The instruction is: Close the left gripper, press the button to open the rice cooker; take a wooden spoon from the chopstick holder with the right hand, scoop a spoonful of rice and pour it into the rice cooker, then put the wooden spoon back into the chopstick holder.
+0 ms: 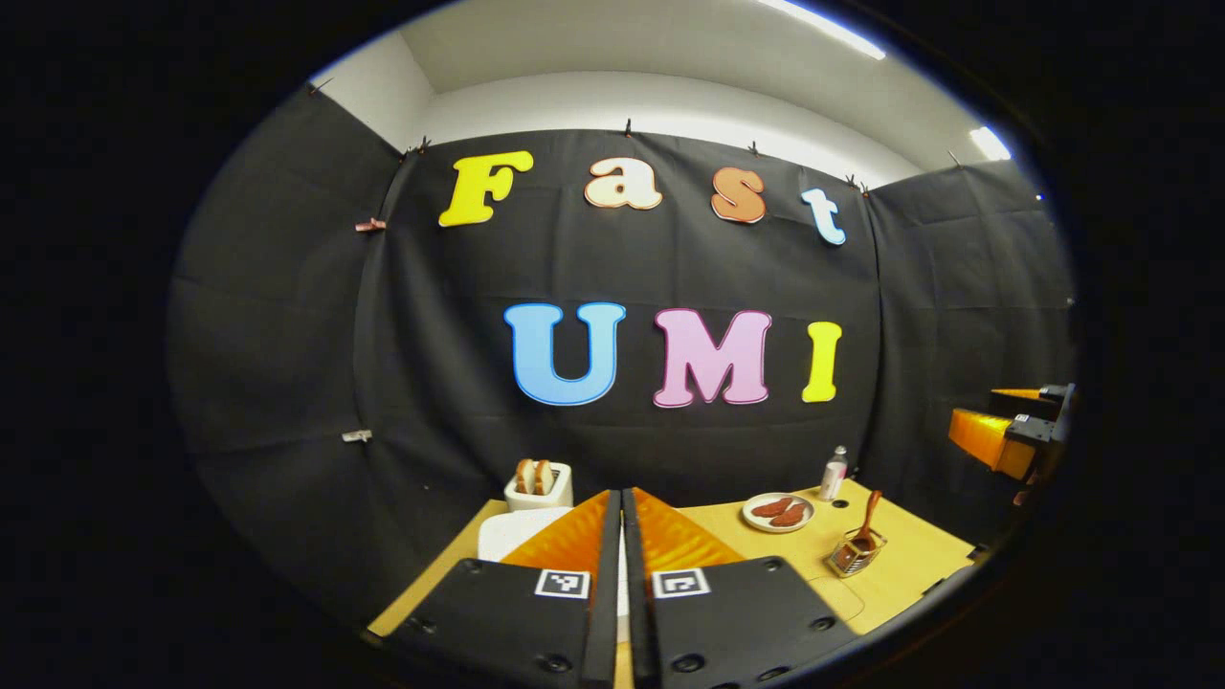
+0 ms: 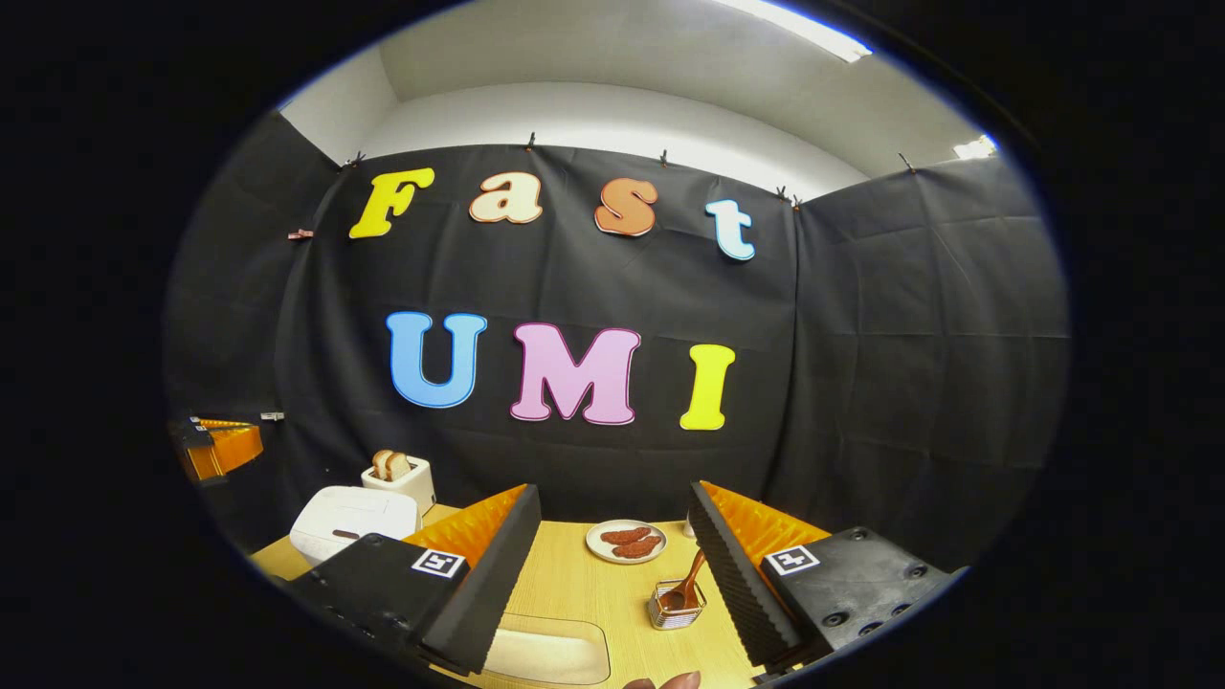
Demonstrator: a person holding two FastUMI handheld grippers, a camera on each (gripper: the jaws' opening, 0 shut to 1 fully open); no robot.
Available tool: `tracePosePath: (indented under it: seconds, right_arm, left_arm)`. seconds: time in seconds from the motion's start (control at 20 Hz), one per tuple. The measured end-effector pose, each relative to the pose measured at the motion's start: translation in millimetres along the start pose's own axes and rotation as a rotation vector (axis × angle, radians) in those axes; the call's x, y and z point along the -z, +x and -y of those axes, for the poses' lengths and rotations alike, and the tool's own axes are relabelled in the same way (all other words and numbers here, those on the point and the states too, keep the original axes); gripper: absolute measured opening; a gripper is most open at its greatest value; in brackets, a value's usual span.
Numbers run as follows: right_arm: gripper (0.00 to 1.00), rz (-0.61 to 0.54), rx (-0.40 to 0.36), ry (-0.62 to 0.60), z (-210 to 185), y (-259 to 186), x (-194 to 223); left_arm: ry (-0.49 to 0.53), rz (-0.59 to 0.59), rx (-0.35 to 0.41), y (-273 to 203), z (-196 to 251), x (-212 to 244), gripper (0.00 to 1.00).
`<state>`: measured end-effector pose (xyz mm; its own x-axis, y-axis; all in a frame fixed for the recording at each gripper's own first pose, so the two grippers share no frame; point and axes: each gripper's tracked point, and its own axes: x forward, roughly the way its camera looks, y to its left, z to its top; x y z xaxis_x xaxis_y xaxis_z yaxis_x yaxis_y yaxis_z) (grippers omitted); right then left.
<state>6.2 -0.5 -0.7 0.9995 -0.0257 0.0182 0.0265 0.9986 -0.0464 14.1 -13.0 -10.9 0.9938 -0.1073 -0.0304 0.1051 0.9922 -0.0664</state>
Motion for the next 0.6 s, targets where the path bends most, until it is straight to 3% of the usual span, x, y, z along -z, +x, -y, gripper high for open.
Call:
tracePosePath:
  seconds: [0.25,0.35,0.6]
  right_arm:
    - [0.98,-0.007,0.006,-0.009,5.0,2.6,4.7]
    - [0.98,-0.021,0.018,-0.014,9.2,4.7,9.9]
    - [0.98,-0.04,0.039,-0.033,18.7,10.5,18.6]
  left_arm:
    - [-0.012,-0.075,0.029,22.9,-21.9,28.9,0.06]
    - [-0.048,-0.152,0.074,36.6,-26.3,52.2,0.06]
    - [-0.185,-0.324,0.081,76.5,-61.5,112.5,0.06]
